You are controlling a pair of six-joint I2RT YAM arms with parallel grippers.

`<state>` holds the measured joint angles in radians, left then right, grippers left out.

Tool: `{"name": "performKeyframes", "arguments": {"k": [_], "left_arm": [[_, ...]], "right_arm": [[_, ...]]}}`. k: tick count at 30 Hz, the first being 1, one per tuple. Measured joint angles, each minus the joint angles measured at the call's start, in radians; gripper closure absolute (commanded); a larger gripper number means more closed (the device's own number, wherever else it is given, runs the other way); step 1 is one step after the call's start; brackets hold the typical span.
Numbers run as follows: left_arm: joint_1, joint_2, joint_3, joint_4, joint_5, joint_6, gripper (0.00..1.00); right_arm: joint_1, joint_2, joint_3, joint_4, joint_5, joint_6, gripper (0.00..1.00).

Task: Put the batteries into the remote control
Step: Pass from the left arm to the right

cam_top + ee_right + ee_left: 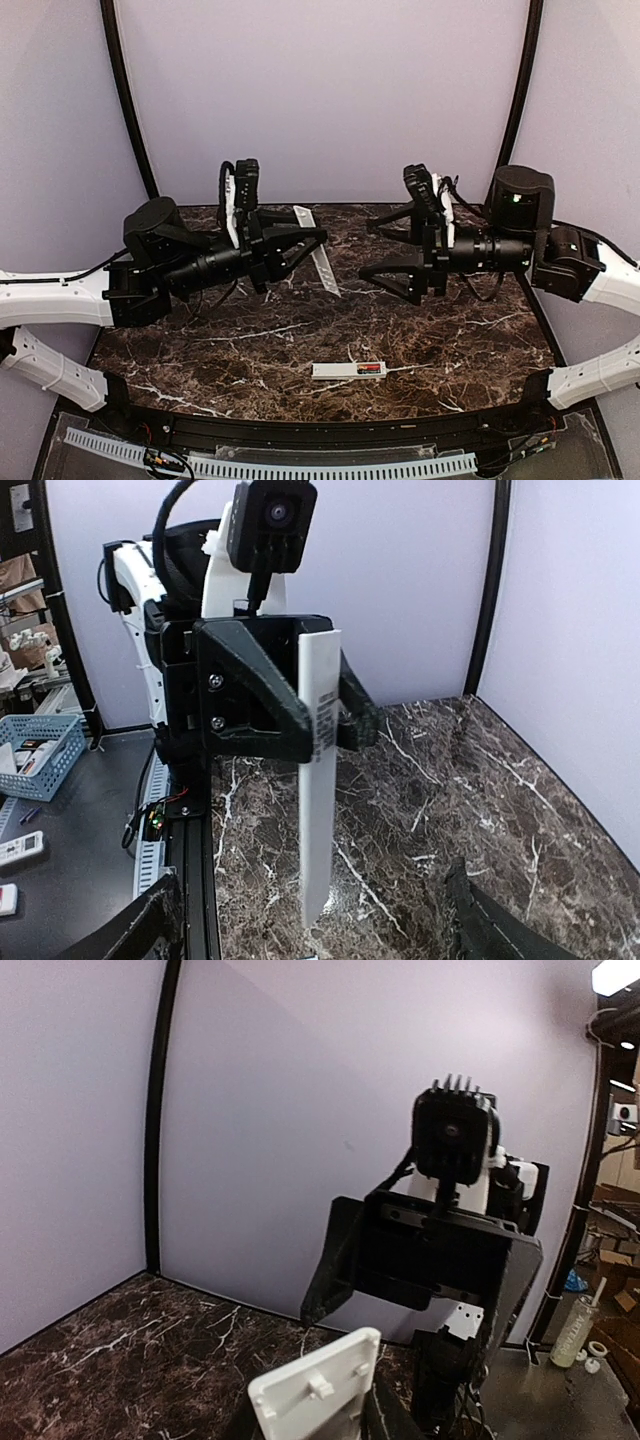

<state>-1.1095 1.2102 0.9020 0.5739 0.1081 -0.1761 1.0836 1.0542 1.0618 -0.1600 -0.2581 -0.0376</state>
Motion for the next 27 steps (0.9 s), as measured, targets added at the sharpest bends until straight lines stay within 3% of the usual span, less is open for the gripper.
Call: {"name": "performKeyframes", "arguments": {"k": [4,7,12,23,27], "left_arm": [[0.000,-0.039,0.000,-0.003,0.190,0.079,0.94],[0.000,-0.053,0.000,-0.012,0.315,0.129,0.94],[0.000,-0.052,0.008,-0.068,0.440,0.192,0.94],[0.000,-0.051,0.008,-0.074,0.505,0.222,0.94],[0.000,-0.051,0.008,-0.074,0.505,0.221,0.95]], "right_arm": [[-0.032,-0.017,0.028,-0.030,-0.171,-0.034,0.12],[-0.032,0.061,0.087,-0.070,-0.264,-0.058,0.07],[-0.032,0.211,0.154,-0.116,-0.363,-0.071,0.10],[0.005,0.278,0.158,-0.002,-0.489,-0.058,0.25],[0.015,0.317,0.158,0.026,-0.525,-0.051,0.43]]}}
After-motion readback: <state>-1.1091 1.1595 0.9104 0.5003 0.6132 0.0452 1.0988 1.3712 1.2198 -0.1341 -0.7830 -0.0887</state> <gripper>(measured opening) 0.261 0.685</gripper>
